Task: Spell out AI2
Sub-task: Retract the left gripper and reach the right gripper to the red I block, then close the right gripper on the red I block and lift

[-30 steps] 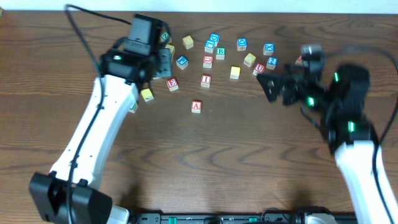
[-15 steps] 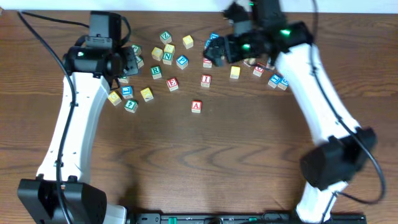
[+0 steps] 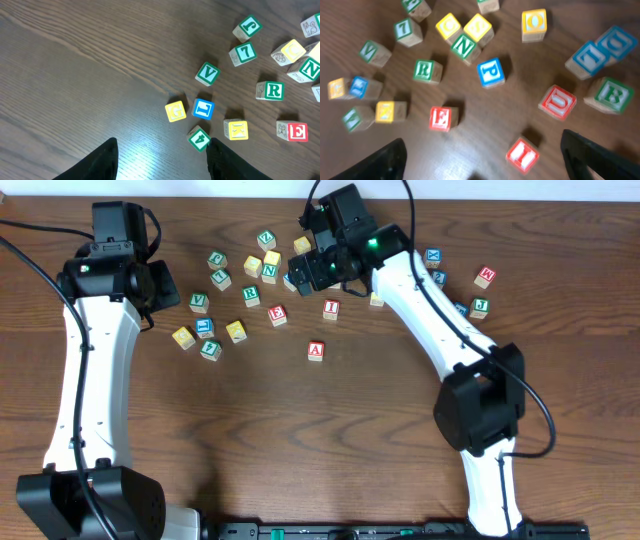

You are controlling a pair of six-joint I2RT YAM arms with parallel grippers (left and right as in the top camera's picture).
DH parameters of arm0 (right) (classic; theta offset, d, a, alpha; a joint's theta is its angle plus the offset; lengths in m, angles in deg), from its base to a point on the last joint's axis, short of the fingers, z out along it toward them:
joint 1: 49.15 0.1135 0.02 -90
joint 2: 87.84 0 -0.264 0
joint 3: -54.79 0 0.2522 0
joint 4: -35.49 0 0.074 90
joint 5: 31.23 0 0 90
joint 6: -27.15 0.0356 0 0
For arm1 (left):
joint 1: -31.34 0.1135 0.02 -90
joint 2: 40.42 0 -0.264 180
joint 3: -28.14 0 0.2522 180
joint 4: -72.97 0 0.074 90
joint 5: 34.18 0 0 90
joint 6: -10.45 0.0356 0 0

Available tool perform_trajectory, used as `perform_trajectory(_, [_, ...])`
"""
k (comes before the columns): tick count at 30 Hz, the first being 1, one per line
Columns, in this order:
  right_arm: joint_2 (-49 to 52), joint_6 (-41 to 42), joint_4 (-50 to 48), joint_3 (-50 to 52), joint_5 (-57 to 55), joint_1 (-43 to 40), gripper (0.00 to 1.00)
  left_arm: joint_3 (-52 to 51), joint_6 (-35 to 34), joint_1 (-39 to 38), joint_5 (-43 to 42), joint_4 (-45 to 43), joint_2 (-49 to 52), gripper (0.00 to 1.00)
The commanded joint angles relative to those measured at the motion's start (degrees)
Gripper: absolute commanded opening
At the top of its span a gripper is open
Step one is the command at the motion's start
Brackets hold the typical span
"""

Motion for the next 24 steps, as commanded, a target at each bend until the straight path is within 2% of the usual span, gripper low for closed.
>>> perform_trajectory(1, [3.5,8.2,-1.9,-1.3,-4.7,0.6,0.85,1.2,0.8,0.2,0.7,0.0,-0.5,0.56])
perform_trajectory(4, [4.9,12.2,-2.4,-1.3,-8.6,0.9,0.81,1.2,0.8,0.2,0.7,0.0,-0.5,0.57])
perform_trajectory(5, [5.3,13.3,-2.4,-1.3,-9.7,1.1,0.80,1.2,0.8,0.2,0.7,0.0,-0.5,0.69])
perform_trajectory(7, [6.1,15.3,-2.4,-1.2,-11.5,1.6,0.79,1.2,0.8,0.2,0.7,0.0,-0.5,0.80])
perform_trajectory(9, [6.6,15.7,-2.4,-1.2,-11.9,2.1,0.78,1.2,0.8,0.2,0.7,0.0,-0.5,0.81])
perform_trajectory(12, [7.4,16.9,-2.2,-1.2,-14.1,3.0,0.77,1.2,0.7,0.2,0.7,0.0,-0.5,0.96])
perform_trajectory(16, [7.6,18.3,-1.6,-1.0,-17.1,3.9,0.75,1.2,0.7,0.2,0.7,0.0,-0.5,0.98])
perform_trajectory(22, [7.7,22.4,-1.2,-0.2,-18.8,4.3,0.64,1.2,0.7,0.2,0.7,0.0,-0.5,0.98])
perform_trajectory(24, [7.7,22.8,-1.1,0.0,-18.8,4.3,0.63,1.2,0.7,0.2,0.7,0.0,-0.5,0.98])
